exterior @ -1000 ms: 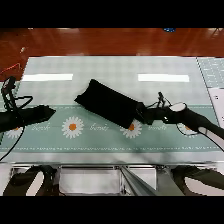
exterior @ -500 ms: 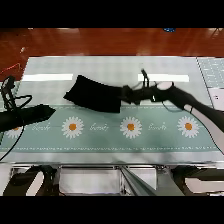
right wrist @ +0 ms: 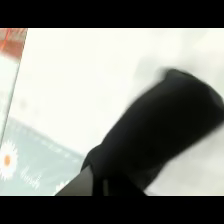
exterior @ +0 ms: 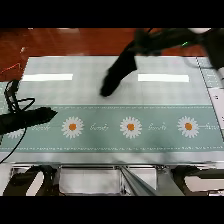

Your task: Fold the shirts.

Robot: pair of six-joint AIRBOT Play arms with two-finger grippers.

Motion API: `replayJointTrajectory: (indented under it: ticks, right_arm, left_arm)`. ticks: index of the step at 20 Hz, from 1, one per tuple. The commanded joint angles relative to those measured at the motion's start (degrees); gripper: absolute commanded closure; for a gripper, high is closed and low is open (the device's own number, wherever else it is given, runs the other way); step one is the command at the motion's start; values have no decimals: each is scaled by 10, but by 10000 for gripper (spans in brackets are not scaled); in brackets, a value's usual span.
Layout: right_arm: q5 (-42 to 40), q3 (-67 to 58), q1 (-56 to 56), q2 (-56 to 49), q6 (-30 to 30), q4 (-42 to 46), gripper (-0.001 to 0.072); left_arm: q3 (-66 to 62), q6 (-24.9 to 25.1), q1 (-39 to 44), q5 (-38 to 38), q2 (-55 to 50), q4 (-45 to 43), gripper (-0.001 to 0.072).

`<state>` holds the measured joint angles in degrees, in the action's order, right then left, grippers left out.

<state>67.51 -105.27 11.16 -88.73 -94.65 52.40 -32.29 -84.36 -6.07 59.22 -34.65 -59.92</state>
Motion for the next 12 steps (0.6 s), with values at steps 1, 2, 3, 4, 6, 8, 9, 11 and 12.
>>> replayJointTrajectory:
  ticks: [1, 2, 3, 4, 6, 8, 9, 11, 12]
  right_arm:
    - [112, -95, -92, 11, -41, 39, 685]
    - [131, -104, -129, 21, -43, 39, 685]
    - [142, -105, -165, 33, -43, 39, 685]
    - [154, -106, -201, 45, -45, 39, 685]
    - [187, -106, -281, 70, -49, 37, 685]
    - [228, -105, -351, 89, -54, 37, 685]
    - [254, -105, -385, 96, -57, 38, 685]
    - [305, -105, -438, 106, -63, 44, 687]
    - [328, -105, -462, 113, -69, 56, 687]
  left_arm:
    - [2, 3, 0, 3, 0, 0, 682]
    - [2, 3, 0, 5, 0, 0, 682]
    - [2, 3, 0, 9, 0, 0, 682]
    - [2, 3, 0, 8, 0, 0, 682]
    - [2, 3, 0, 8, 0, 0, 682]
    - [2, 3, 0, 8, 0, 0, 682]
    - [2, 3, 0, 8, 0, 0, 682]
    - [2, 3, 0, 8, 0, 0, 682]
    - [2, 3, 0, 8, 0, 0, 682]
